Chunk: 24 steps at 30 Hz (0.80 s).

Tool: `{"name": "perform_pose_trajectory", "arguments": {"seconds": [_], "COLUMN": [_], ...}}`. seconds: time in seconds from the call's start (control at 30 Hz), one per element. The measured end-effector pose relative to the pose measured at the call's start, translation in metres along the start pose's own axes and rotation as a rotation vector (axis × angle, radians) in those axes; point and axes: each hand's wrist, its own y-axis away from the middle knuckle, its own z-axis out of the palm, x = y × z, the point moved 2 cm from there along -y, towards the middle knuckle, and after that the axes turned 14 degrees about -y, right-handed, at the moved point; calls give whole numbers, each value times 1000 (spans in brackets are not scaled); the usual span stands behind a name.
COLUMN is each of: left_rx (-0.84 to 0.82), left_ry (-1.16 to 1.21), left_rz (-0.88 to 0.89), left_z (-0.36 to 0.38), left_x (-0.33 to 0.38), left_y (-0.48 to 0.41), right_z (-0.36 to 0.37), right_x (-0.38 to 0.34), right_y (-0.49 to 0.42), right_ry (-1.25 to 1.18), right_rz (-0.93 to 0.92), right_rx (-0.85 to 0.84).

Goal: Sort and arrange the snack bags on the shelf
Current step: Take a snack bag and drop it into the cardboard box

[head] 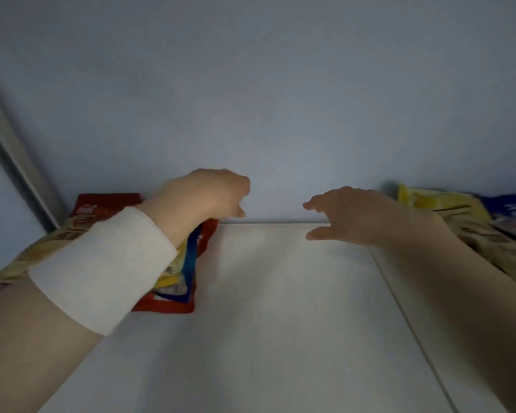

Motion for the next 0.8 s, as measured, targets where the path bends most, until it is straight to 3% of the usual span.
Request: {"name": "perform_pose_trajectory", "arguments": {"seconds": [0.2, 0.4, 0.67, 0.8], "left_rx": [82, 89, -15, 92], "left_ry": [19, 103, 499, 752], "left_rz": [152, 205, -120, -147], "left_z": [-89, -140, -112, -103], "left_x": [161, 306, 354, 365], "left_y": [-24, -43, -78, -81], "right_z": [-34, -57, -33, -26], "right_x": [147, 268, 330, 340], "right_y": [94, 181, 210, 211], "right_ry": [70, 75, -56, -110], "right_rz": [186, 304, 265, 225], "right_rx": [44, -24, -81, -44]}}
